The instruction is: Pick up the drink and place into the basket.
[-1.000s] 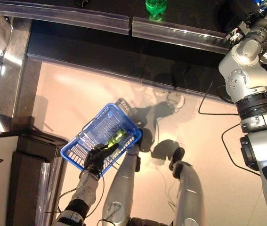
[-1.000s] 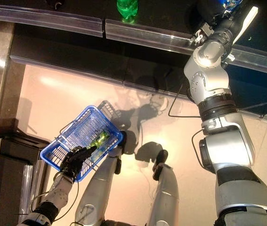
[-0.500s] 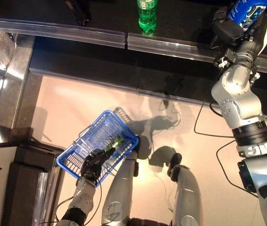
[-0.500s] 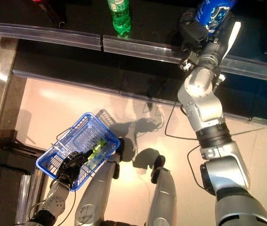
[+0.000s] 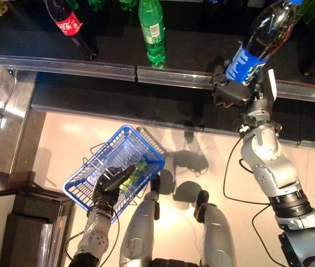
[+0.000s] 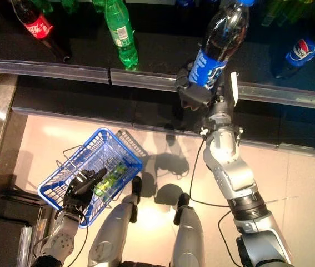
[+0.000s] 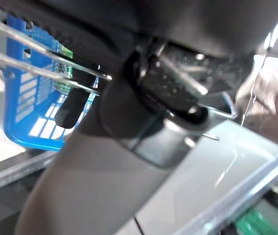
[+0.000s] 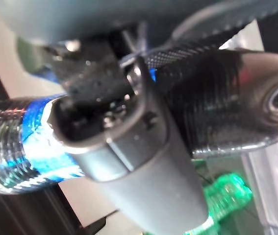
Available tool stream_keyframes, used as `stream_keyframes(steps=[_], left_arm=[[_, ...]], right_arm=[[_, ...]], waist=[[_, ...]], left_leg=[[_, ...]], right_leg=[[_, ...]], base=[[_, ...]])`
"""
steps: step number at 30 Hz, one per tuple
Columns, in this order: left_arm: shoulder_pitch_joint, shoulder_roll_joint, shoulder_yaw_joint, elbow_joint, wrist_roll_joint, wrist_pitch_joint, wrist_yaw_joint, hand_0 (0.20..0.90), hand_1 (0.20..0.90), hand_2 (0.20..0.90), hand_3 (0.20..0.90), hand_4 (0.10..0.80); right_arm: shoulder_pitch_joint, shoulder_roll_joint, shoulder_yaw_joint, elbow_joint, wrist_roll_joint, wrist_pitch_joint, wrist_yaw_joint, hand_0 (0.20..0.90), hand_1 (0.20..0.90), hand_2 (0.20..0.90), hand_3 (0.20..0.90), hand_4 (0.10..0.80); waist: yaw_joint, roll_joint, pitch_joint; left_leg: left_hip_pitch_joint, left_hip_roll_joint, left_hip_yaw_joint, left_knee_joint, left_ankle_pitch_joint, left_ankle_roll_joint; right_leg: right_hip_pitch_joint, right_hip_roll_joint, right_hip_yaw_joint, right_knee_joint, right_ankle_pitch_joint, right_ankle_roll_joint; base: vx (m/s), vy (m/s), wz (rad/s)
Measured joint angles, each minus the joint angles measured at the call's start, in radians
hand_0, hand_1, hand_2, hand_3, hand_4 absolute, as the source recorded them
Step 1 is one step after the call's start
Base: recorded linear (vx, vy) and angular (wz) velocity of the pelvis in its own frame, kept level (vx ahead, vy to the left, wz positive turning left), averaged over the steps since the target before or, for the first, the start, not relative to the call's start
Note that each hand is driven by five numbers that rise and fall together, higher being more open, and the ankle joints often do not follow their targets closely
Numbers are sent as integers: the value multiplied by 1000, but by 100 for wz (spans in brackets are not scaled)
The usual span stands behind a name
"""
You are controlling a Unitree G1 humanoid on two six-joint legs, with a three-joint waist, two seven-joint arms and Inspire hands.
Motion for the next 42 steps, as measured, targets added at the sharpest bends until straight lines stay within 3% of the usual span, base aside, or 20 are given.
stream_keyframes(steps=[13,22,33,42], left_arm=[[-3,8,-22,-228,31,55,-5,300,300,300,200,100],[2,115,-78,-318,29,142,-31,300,300,300,200,100],[10,213,-101,-529,18,194,-208,300,300,300,200,100],[-10,279,-102,-570,-12,231,-376,300,300,300,200,100]], right_arm=[[38,63,190,-73,1,42,107,300,300,300,200,100],[38,95,281,-73,3,58,68,300,300,300,200,100],[39,149,337,-15,2,59,-7,300,300,300,200,100],[39,169,359,86,-7,60,-33,300,300,300,200,100]], waist=[[11,0,-1],[57,1,-1],[90,1,-1],[117,1,-1]], left_leg=[[64,2,-31,-35,1,-10],[65,-8,-63,-37,0,-9],[64,-35,-109,-37,1,-9],[64,-47,-134,-37,0,-8]], right_leg=[[98,12,-32,-56,-1,12],[116,3,-58,-53,-14,9],[144,-17,-83,-55,-36,28],[161,-26,-106,-56,-45,31]], base=[[4,2,7],[16,4,12],[18,-17,14],[25,0,9]])
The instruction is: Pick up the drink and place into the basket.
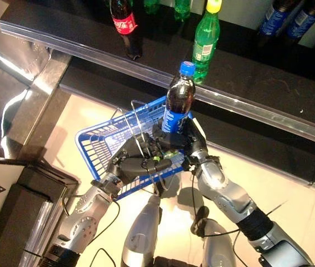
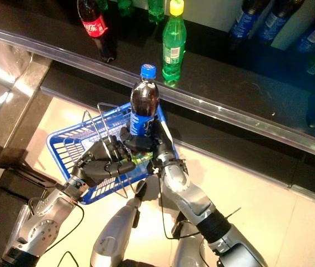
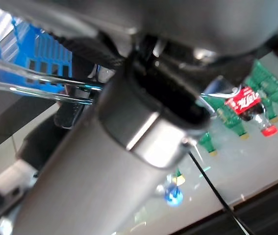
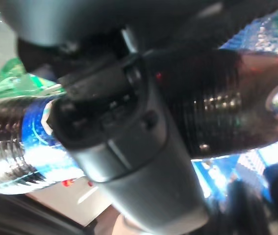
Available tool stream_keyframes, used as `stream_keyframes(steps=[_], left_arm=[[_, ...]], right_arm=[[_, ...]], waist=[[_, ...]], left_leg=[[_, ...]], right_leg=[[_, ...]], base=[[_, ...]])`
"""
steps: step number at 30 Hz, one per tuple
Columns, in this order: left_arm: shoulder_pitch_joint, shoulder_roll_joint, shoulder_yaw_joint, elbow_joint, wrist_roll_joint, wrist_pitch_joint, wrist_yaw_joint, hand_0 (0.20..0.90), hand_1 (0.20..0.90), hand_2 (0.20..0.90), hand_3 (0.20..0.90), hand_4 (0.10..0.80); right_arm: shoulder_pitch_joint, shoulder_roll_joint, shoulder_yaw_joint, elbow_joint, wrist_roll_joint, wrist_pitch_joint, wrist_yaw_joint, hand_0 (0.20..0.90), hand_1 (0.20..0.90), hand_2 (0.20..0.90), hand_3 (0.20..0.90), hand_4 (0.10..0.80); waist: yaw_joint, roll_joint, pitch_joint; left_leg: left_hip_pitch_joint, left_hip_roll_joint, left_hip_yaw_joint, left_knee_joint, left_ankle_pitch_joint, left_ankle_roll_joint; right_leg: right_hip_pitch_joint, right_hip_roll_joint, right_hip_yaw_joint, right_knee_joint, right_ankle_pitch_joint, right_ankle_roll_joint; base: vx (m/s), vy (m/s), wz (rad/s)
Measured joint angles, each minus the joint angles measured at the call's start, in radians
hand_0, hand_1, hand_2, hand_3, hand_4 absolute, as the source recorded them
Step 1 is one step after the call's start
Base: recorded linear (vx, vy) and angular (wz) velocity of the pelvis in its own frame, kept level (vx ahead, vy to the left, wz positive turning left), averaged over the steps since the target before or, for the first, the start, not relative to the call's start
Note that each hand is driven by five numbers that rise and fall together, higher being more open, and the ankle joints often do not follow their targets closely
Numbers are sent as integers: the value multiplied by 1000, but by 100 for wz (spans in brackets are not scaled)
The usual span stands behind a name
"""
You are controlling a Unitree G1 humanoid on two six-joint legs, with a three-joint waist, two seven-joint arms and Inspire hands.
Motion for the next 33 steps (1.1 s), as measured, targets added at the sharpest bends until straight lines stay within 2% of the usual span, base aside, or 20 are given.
stream_keyframes(steps=[4,10,19,28,29,33], left_arm=[[-2,28,0,-29,0,0,-66,300,300,300,200,100],[-24,49,21,-109,-1,-2,-163,300,300,300,200,100],[-46,86,28,-110,-25,-2,-288,300,300,300,200,100],[-128,118,-15,-110,-27,1,-326,300,300,300,200,100],[-146,120,-44,-111,-27,5,-329,300,300,300,200,100],[-151,125,-72,-110,-26,9,-328,300,300,300,200,100]], right_arm=[[0,41,2,71,-45,0,-15,300,300,300,200,100],[25,46,9,125,-75,0,-54,300,300,300,200,100],[26,66,6,258,-102,-14,-67,300,300,300,200,100],[2,144,-1,345,11,-88,-65,300,300,300,200,100],[-18,148,3,376,58,-101,-59,300,300,300,200,100],[-20,179,6,427,175,-149,-57,300,300,300,200,100]], waist=[[16,0,0],[27,1,0],[33,2,-1],[47,4,-1],[53,4,-1],[54,4,-1]], left_leg=[[0,-3,-3,0,0,0],[0,-20,-10,0,-2,2],[-4,-22,-17,0,-3,2],[-20,-26,-29,5,-2,0],[-22,-29,-30,6,-2,0],[-22,-35,-33,6,-2,0]], right_leg=[[-1,-5,-3,5,-8,-2],[1,-25,-19,19,-22,7],[-1,-27,-25,23,-29,4],[-17,-32,-29,41,-36,5],[-18,-34,-30,45,-38,7],[-22,-42,-33,57,-47,7]], base=[[11,2,3],[8,-9,8],[-2,-4,1],[3,-4,2],[0,-10,3],[1,-13,4]])
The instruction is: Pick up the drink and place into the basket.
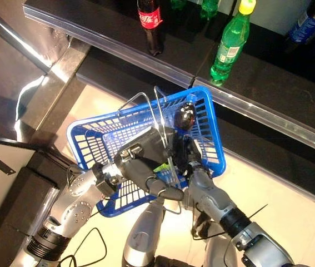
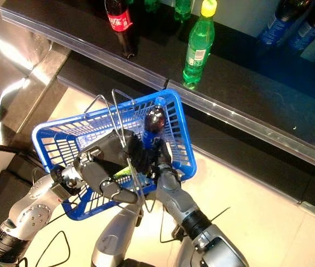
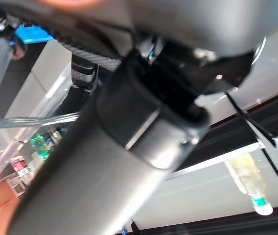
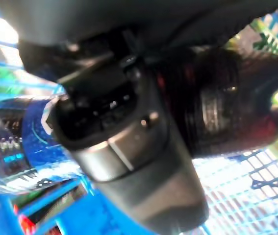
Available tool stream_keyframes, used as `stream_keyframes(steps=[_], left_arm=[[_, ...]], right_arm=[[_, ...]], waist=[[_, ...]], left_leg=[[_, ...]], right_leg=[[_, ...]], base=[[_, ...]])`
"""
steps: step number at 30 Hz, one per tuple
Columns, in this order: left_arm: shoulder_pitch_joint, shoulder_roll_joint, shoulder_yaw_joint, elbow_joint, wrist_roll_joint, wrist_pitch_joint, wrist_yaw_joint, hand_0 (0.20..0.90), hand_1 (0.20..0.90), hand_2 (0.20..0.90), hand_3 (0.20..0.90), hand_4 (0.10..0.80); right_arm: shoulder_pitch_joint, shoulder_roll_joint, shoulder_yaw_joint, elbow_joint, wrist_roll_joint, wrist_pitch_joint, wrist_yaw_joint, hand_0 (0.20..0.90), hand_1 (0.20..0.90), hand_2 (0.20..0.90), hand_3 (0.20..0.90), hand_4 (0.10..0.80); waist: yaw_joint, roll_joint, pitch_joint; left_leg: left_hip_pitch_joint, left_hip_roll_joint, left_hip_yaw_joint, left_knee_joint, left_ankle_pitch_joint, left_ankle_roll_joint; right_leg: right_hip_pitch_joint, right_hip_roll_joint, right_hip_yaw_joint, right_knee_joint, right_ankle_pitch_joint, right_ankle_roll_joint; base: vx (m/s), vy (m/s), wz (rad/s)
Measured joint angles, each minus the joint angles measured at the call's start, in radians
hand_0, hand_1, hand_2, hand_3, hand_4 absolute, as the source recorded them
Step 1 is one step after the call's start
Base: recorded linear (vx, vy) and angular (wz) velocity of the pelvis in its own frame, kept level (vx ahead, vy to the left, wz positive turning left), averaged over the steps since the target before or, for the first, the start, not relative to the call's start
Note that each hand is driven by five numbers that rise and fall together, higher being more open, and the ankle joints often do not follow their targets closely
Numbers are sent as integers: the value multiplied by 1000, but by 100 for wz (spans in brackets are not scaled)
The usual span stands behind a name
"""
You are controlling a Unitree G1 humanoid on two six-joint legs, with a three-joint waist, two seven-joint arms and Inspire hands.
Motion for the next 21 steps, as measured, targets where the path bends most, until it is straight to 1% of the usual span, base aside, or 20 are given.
stream_keyframes(steps=[5,8,10,12,15,18,21], left_arm=[[5,-1,0,0,21,1,1,300,300,300,200,100],[5,0,0,0,26,1,1,300,300,300,200,100],[5,-2,0,0,26,1,1,300,300,300,200,100],[8,-5,0,0,26,1,1,300,300,300,200,100],[9,2,0,0,26,1,1,300,300,300,200,100],[9,10,0,0,26,1,1,300,300,300,200,100],[10,37,0,0,25,2,-1,300,300,300,200,100]], right_arm=[[44,46,11,28,158,-84,0,300,300,300,200,100],[67,49,30,29,213,-125,17,300,300,300,200,100],[84,49,52,29,299,-162,60,300,300,300,200,100],[94,57,62,32,369,-169,89,300,300,300,200,100],[80,71,64,46,426,-150,123,300,300,300,200,100],[31,70,42,81,470,-85,170,300,300,300,200,100],[-13,60,19,117,480,-24,213,300,300,300,200,100]], waist=[[8,0,0],[13,0,0],[17,0,0],[25,0,0],[39,0,0],[55,0,0],[58,0,0]], left_leg=[[-1,-1,-4,0,0,0],[-4,-1,-9,0,0,-1],[-15,-1,-16,1,0,-2],[-20,-1,-22,1,1,-3],[-23,-2,-24,1,2,-4],[-23,-5,-30,4,2,-4],[-23,-12,-41,10,2,-3]], right_leg=[[-1,-1,-2,0,-2,0],[-1,-1,-9,0,-3,-1],[-6,-1,-19,1,-4,-2],[-8,-1,-24,1,-4,-2],[-9,-1,-26,1,-5,-2],[-5,-2,-31,1,-6,0],[9,-9,-49,1,-10,2]], base=[[0,0,0],[-9,-9,5],[0,-19,10],[6,-33,7],[18,-21,2],[47,-31,6],[35,-22,16]])
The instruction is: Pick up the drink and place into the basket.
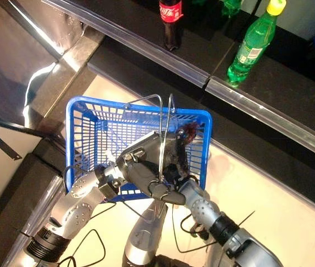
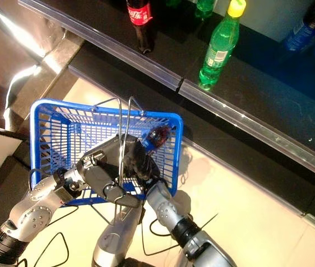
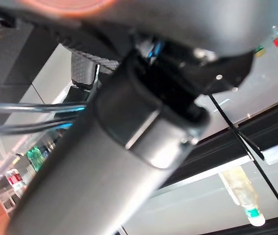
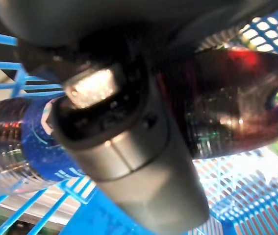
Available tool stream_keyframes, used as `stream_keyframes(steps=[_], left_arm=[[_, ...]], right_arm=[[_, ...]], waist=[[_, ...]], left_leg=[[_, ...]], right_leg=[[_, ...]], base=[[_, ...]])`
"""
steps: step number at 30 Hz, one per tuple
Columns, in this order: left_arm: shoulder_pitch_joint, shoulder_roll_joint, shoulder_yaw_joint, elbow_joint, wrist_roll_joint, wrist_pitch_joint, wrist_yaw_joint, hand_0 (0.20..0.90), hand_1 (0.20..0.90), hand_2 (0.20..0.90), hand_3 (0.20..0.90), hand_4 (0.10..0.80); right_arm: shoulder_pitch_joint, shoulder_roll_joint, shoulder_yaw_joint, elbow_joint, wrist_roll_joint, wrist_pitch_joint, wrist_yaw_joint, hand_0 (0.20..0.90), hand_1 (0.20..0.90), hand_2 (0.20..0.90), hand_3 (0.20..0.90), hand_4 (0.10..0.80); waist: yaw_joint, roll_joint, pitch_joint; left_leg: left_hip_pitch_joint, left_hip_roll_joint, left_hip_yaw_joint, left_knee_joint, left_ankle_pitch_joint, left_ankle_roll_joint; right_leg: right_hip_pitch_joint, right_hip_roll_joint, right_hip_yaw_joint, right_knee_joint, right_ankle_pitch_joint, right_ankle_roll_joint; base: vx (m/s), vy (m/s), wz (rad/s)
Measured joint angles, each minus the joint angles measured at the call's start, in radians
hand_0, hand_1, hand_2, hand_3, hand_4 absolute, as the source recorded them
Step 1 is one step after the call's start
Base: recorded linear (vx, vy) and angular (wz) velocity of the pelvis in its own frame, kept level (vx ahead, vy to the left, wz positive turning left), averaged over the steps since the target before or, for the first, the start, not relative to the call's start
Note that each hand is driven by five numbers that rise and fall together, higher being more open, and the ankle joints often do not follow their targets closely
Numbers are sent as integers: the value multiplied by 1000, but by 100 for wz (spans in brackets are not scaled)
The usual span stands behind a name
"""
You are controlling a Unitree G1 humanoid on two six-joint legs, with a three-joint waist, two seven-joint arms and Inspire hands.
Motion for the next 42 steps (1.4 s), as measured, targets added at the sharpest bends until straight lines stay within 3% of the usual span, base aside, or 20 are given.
stream_keyframes(steps=[6,15,16,17,18,19,20,28,34,42], left_arm=[[26,16,0,0,-12,4,-23,300,300,300,200,100],[86,30,-1,0,-12,49,-31,300,300,300,200,100],[87,30,-1,1,-11,59,-31,300,300,300,200,100],[87,32,-4,1,-11,67,-31,300,300,300,200,100],[87,34,-7,1,-11,71,-31,300,300,300,200,100],[87,34,-7,1,-11,71,-31,300,300,300,200,100],[87,37,-7,1,-11,72,-30,300,300,300,200,100],[79,18,-13,1,-11,72,-4,300,300,300,200,100],[-67,-54,-147,28,26,75,152,300,300,300,200,100],[-168,-117,-198,83,95,73,278,300,300,300,200,100]], right_arm=[[-4,-29,-10,48,32,104,118,300,300,300,200,100],[-28,-27,-20,214,40,180,231,300,300,300,200,100],[-34,-25,-28,236,41,191,249,321,321,321,225,125],[-45,-19,-39,267,44,207,268,502,502,502,436,336],[-53,-17,-44,281,49,213,273,587,587,587,535,435],[-56,-15,-51,287,49,216,276,587,587,587,535,435],[-63,-9,-63,305,52,221,289,900,900,900,900,800],[-86,17,-109,347,96,160,284,900,900,900,900,800],[-129,23,-115,389,153,123,230,900,900,900,900,800],[-107,18,-112,369,177,70,191,900,900,900,900,800]], waist=[[28,-1,0],[28,-1,0],[30,-1,0],[32,-1,0],[33,-1,0],[33,-1,0],[36,-1,0],[47,-1,0],[28,-4,0],[-48,-16,0]], left_leg=[[0,-9,-9,5,-2,3],[1,-9,-12,7,-1,3],[1,-9,-13,8,-1,3],[1,-9,-13,8,-1,3],[1,-10,-13,8,-1,3],[1,-10,-14,8,-1,3],[1,-10,-14,8,-1,3],[1,-14,-19,14,-2,4],[3,-12,-6,31,-5,7],[-8,-8,23,42,-7,11]], right_leg=[[5,-8,-3,2,-2,2],[4,-9,-4,10,-4,3],[3,-9,-5,12,-5,3],[4,-10,-5,14,-7,1],[3,-10,-6,15,-7,0],[3,-10,-6,15,-7,0],[4,-10,-6,16,-8,-1],[7,-13,-9,20,-9,-2],[11,-13,-2,24,-8,-2],[-19,-14,30,39,3,3]], base=[[24,-4,4],[0,0,0],[0,0,0],[0,0,0],[0,0,0],[0,0,0],[0,0,0],[16,-6,1],[14,29,-2],[6,64,-12]])
